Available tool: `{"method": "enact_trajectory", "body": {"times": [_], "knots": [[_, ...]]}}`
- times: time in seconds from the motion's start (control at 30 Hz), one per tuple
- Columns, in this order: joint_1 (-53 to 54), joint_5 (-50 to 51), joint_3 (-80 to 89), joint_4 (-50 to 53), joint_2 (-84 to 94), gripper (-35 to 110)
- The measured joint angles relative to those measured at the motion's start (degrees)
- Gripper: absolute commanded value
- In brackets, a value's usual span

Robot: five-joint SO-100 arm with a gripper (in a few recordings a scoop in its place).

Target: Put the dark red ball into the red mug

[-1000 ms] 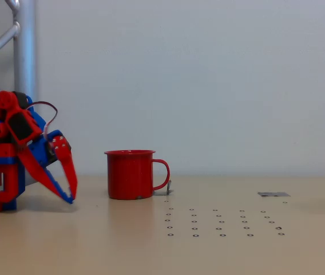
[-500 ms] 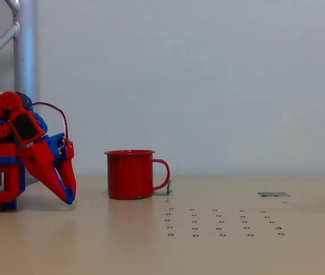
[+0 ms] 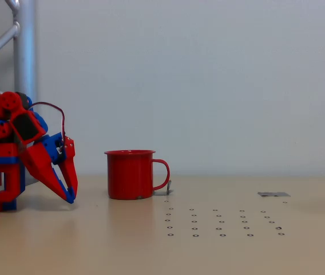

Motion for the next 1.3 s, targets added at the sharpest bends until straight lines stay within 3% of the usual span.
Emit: {"method": "enact_trajectory", "body": {"times": [0.3, 0.97, 1.3], "knots": [[-2.5, 14.6, -4.7, -0.2, 0.0, -2], [-2.9, 19.5, -1.8, -8.1, 0.0, -2], [-6.2, 34.2, -1.3, -8.1, 0.0, -2]]}}
